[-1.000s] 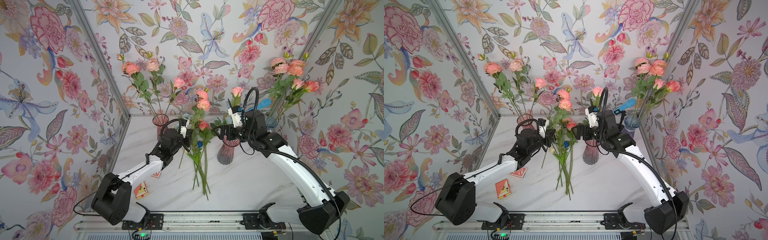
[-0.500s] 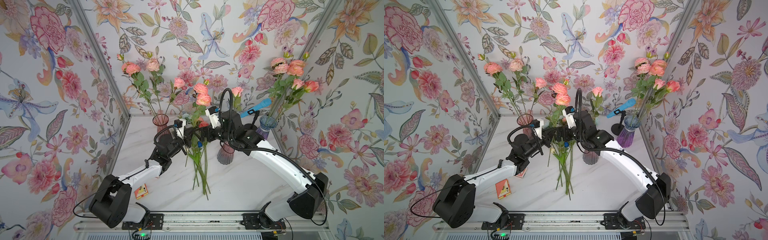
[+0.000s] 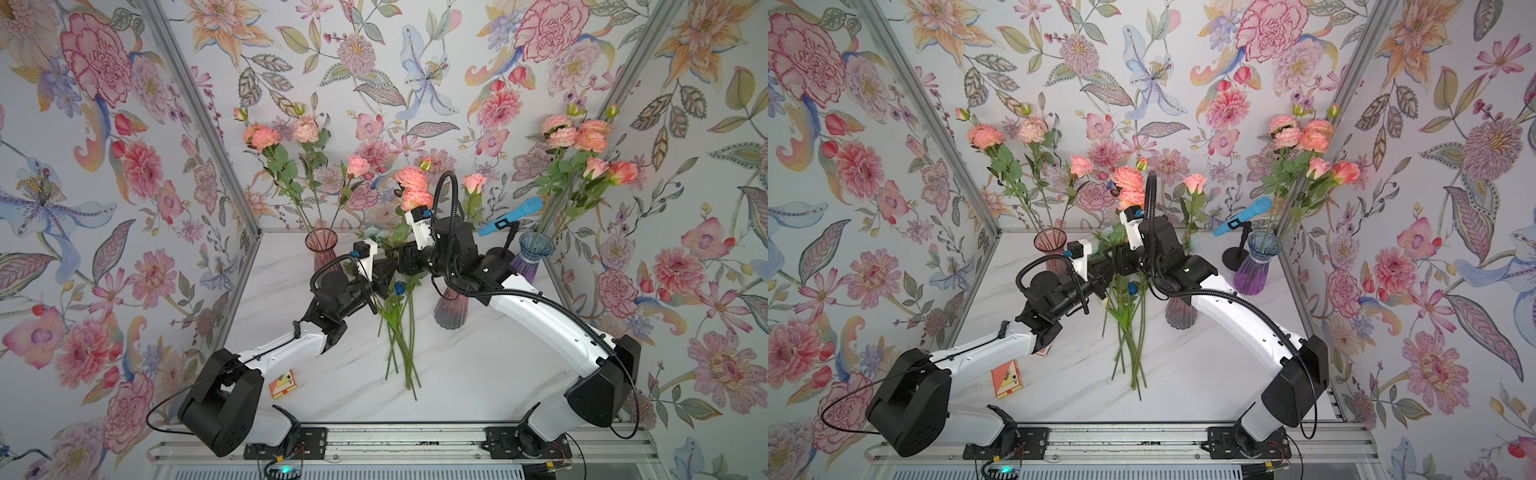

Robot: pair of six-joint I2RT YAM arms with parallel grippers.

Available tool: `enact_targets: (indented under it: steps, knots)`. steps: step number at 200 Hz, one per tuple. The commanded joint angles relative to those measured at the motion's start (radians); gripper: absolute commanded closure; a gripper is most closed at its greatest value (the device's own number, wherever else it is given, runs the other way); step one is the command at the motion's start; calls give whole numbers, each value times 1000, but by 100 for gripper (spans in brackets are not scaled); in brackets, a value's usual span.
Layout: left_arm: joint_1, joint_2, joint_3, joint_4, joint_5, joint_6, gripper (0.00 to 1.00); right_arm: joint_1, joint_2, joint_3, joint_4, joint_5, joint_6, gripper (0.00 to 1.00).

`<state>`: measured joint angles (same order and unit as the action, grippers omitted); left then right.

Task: Place the pink flowers into the vase
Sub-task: Place the flower in the vase.

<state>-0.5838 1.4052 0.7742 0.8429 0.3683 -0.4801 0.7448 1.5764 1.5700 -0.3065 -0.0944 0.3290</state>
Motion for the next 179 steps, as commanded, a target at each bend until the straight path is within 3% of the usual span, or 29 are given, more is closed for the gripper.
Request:
enact_targets:
  steps: [1,53,161,179]
  knots:
    - [-9,-4,-9,45,27,-14,100,6,17,45,31,28,-10,48]
    - [-11,3,-9,54,33,-22,100,4,33,59,32,37,-18,65]
    - [-12,3,-3,47,41,-23,100,4,39,54,32,44,-11,91]
    - [-12,8,3,42,50,-22,92,4,38,55,32,50,-13,92]
